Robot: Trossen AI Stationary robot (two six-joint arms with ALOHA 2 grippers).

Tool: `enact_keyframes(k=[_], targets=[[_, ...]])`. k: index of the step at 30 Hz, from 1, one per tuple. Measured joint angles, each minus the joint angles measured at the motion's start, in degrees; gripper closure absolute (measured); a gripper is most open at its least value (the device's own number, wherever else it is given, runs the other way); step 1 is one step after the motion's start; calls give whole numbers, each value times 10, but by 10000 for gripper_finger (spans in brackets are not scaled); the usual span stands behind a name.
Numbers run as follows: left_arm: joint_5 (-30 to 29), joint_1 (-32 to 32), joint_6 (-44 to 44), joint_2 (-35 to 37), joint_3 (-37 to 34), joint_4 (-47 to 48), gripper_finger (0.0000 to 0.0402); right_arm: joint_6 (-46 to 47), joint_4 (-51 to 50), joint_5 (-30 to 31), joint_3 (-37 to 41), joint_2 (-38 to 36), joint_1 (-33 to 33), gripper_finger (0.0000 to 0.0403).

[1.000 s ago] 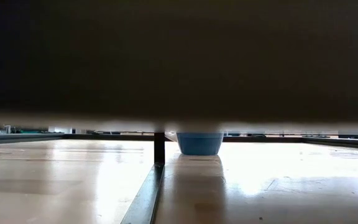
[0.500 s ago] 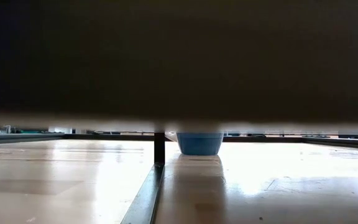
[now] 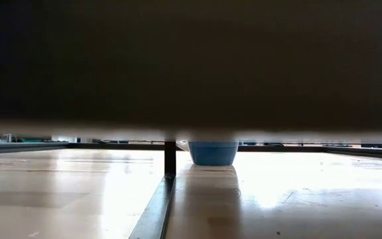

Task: Place coffee mugs
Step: Put the blue mug on the shelf

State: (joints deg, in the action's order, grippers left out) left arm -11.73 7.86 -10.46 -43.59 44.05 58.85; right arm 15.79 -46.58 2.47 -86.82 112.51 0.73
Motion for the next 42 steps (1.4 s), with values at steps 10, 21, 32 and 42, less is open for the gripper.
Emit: enact_keyframes(k=[10,21,32,42], targets=[[0,0,-15,-3,0,0,277,23,2,-22,0,13,0,290],[0,0,-36,-2,-2,0,277,91,-21,-53,-17,13,27,397],[0,0,-48,-3,-2,0,277,163,-120,-13,-128,13,74,402],[0,0,-55,-3,-2,0,277,267,-210,15,-209,12,127,402]])
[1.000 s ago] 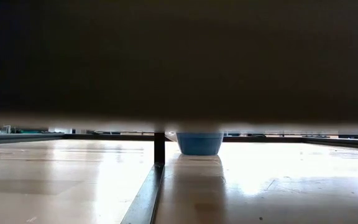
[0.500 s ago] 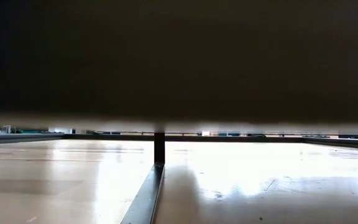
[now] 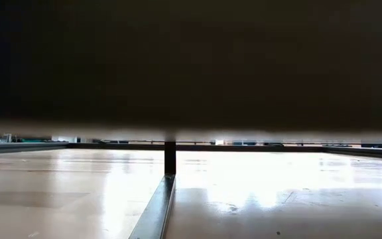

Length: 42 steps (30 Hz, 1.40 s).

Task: Place coffee mugs
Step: Put the blue mug on the shelf

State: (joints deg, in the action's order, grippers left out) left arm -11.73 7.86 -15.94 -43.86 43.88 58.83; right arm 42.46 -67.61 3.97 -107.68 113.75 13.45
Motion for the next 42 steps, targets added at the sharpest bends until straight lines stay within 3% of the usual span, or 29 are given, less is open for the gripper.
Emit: enact_keyframes(k=[18,29,42], targets=[[0,0,0,0,0,0,277,102,-1,-20,8,0,66,403],[0,0,-3,0,0,-5,277,105,26,-58,9,22,79,403],[0,0,-4,0,0,-5,277,106,26,-62,9,22,85,403]])
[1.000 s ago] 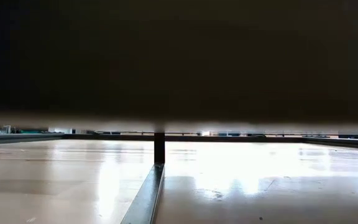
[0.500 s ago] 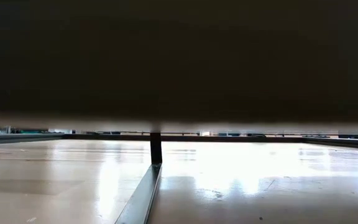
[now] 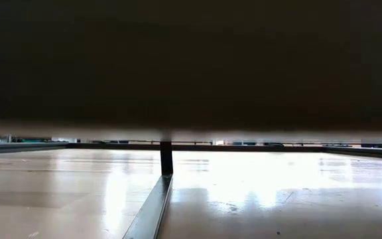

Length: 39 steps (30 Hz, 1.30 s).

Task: Place coffee mugs
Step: Put the blue mug on the shelf

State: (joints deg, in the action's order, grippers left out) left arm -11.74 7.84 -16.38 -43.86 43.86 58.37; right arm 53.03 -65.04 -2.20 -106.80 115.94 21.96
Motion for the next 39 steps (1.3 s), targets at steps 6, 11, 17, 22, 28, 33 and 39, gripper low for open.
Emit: enact_keyframes(k=[6,11,17,22,28,33,39], targets=[[0,0,0,0,0,0,277,-4,-6,-12,0,0,0,403],[0,0,0,0,0,0,277,-5,-16,-13,0,0,0,403],[0,0,0,0,0,0,277,-5,-16,-13,0,0,0,403],[0,0,0,0,0,0,277,-20,-5,1,0,0,0,403],[0,0,0,0,0,0,277,-28,-3,4,0,0,0,403],[0,0,0,0,0,0,277,-40,-2,5,0,1,0,403],[0,0,0,0,0,0,277,-54,11,4,0,1,0,403]])
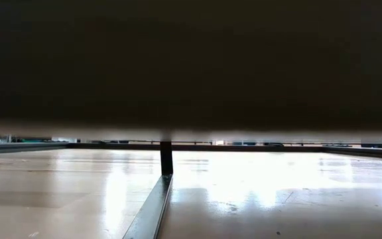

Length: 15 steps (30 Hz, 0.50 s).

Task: Place coffee mugs
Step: Put the blue mug on the shelf

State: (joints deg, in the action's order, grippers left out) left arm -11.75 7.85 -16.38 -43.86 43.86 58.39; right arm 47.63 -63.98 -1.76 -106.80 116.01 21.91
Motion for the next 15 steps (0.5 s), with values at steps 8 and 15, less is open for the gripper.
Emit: enact_keyframes(k=[8,15], targets=[[0,0,0,0,0,0,277,-11,10,1,0,4,-2,403],[0,0,0,0,0,1,277,-16,8,-5,0,19,-3,402]])
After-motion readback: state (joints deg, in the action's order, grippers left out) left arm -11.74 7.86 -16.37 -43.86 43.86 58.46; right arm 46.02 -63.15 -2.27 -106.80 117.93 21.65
